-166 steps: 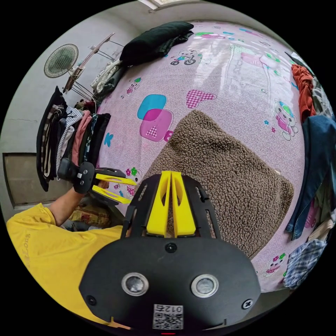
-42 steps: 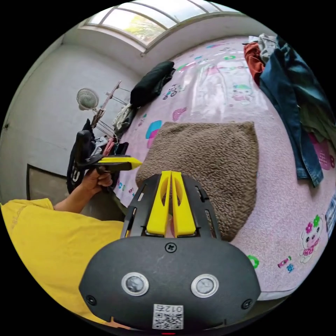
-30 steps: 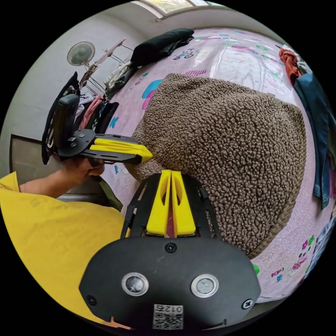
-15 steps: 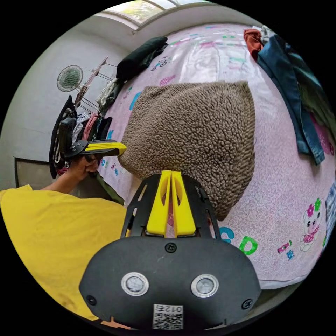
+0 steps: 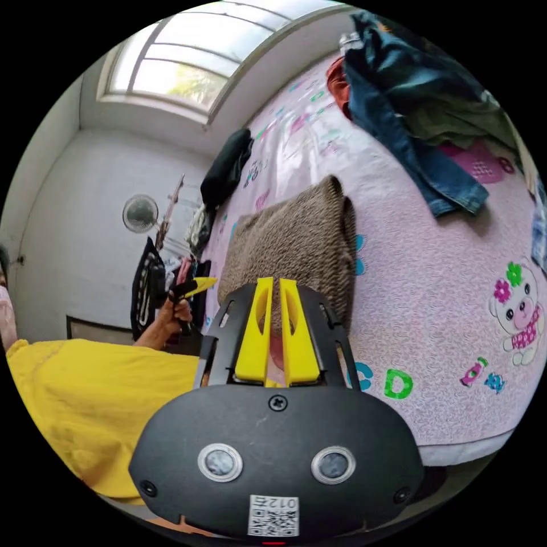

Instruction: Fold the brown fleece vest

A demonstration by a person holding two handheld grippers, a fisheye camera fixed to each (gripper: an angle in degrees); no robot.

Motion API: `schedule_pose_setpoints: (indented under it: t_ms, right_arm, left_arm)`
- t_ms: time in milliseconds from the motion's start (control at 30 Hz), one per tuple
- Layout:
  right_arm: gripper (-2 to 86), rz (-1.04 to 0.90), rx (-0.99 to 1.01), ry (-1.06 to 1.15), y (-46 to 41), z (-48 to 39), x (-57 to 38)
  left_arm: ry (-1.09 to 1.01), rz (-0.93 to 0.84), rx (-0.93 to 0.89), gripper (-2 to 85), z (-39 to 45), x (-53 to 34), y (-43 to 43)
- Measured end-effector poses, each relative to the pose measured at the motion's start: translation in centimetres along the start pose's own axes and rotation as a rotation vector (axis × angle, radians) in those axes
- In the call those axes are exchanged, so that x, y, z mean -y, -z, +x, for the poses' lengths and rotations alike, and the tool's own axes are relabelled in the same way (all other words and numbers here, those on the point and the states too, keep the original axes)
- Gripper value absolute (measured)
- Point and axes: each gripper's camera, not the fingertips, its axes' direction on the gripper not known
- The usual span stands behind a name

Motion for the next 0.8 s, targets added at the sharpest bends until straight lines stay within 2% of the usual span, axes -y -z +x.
schedule_pose_setpoints:
  t_ms: [100,233,300,500,667,800]
  right_arm:
    - [14.4,-0.059,0.101,-0.150,0.3,5.5,2.9]
    - [18.9,-0.107,0.203,-0.258,-1.2,10.2,5.0]
    - [20.3,-0.125,0.260,-0.279,-2.2,11.7,6.3]
    - [20.6,-0.215,0.299,-0.232,-4.4,12.6,9.8]
    - [20.0,-0.314,0.286,-0.170,-7.0,12.6,12.0]
    - [17.7,-0.378,0.252,-0.135,-8.8,13.3,12.6]
  left_arm:
    - [0.059,-0.077,-0.064,18.8,-4.4,0.8,-1.7]
    - [0.114,-0.148,-0.192,21.3,-9.1,1.8,-4.9]
    - [0.107,-0.170,-0.198,21.7,-10.3,2.0,-6.0]
    - [0.126,-0.215,-0.196,21.1,-15.2,1.4,-8.8]
    - [0.108,-0.233,-0.317,18.8,-19.7,-0.3,-10.8]
    - [0.073,-0.262,-0.292,15.9,-21.8,-1.4,-12.2]
